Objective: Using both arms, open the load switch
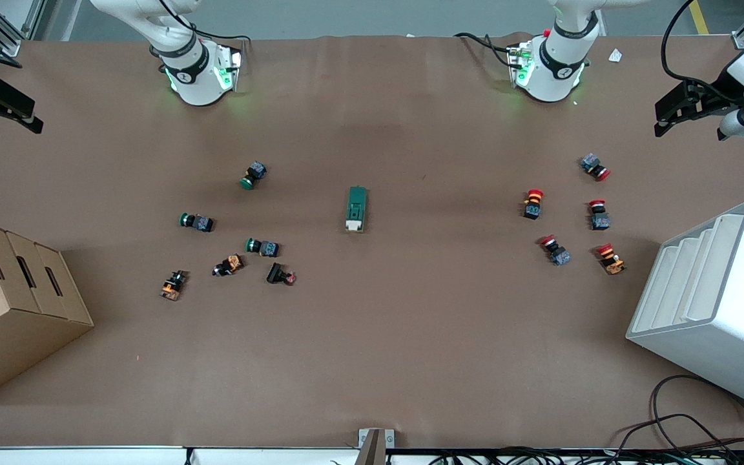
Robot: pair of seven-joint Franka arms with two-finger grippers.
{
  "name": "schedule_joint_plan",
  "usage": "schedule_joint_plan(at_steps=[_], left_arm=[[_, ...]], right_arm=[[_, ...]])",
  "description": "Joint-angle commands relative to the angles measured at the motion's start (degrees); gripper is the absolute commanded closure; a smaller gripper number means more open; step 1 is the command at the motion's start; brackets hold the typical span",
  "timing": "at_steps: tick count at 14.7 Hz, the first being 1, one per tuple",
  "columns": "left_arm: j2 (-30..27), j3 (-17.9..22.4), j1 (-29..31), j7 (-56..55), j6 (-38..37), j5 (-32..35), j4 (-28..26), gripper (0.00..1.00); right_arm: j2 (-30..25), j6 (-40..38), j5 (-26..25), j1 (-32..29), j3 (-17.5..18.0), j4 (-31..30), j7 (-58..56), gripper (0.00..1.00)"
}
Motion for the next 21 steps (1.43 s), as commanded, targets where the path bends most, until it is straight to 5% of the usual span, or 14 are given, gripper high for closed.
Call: schedule_joint_plan(at_steps=[1, 11, 21], left_arm=[[-0.34, -0.24, 0.13, 0.24, -0.46, 0.18, 0.60, 0.00], [4.66, -0.85, -4.25, -1.95, 3.31, -5.98, 4.38, 0.00], [14.84, -20.17, -9.01, -27.86, 23.16, -4.49, -2.30, 0.00]], right_arm=[[-0.95, -0.26, -0.73, -0.05, 0.11, -0.27, 0.42, 0.00], [-0.95, -0.26, -0.91, -0.14, 0.03, 0.16, 0.42, 0.00], [1.07, -0.17, -0.82, -0.06, -0.06, 2.01, -0.01, 0.00]])
